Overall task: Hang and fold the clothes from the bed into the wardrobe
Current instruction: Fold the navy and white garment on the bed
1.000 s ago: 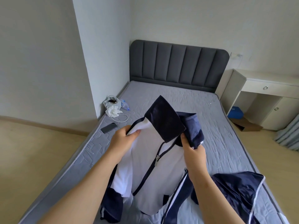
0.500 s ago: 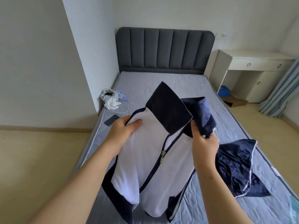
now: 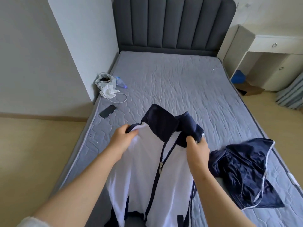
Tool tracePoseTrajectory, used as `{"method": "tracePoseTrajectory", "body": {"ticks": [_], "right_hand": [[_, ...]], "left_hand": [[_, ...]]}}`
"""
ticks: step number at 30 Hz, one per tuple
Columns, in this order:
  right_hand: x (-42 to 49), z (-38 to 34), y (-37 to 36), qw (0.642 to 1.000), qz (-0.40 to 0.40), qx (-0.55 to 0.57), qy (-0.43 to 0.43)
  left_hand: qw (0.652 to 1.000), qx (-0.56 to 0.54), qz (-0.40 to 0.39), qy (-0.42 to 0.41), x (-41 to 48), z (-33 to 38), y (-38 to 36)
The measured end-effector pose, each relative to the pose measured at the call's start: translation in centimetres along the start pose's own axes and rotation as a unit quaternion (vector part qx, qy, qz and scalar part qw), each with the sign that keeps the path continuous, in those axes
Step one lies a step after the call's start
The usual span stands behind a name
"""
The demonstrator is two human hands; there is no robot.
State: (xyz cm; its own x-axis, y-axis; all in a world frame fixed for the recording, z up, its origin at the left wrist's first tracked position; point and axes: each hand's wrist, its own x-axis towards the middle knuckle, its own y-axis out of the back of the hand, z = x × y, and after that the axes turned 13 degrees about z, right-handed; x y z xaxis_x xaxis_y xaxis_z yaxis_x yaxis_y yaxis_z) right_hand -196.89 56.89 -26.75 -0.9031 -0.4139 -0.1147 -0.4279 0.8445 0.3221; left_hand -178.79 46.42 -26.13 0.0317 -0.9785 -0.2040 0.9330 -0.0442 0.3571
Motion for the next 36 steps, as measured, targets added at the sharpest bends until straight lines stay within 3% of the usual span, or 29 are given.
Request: {"method": "tracePoseTrajectory", "body": {"ticks": [5, 12, 22, 31, 33, 36], "right_hand": [[9.2, -2.1, -6.8, 0.999, -0.036, -0.002, 0.026], [17.7, -0.8, -13.7, 0.980, -0.195, -0.004, -0.023], [13.1, 12.1, -12.2, 0.954, -0.266, -0.070, -0.117], [5.6, 28.5, -10.0, 0.915, -0.292, -0.189, -0.206], [4.2, 31.8, -9.7, 0.901, -0.299, -0.244, -0.196], [3.2, 35.6, -10.0, 0.857, -0.338, -0.369, -0.119]], "left_hand": [[0.997, 0.019, 0.062, -0.042, 9.4, 2.1, -6.7], [0.995, 0.098, -0.009, 0.002, 17.9, 0.7, -13.4], [0.979, 0.189, -0.074, 0.032, 13.4, -10.3, -14.3], [0.956, 0.236, -0.120, 0.129, 6.6, -26.5, -16.2], [0.946, 0.260, -0.145, 0.125, 4.9, -30.2, -16.5], [0.910, 0.368, -0.187, 0.035, 3.7, -34.8, -17.0]]}}
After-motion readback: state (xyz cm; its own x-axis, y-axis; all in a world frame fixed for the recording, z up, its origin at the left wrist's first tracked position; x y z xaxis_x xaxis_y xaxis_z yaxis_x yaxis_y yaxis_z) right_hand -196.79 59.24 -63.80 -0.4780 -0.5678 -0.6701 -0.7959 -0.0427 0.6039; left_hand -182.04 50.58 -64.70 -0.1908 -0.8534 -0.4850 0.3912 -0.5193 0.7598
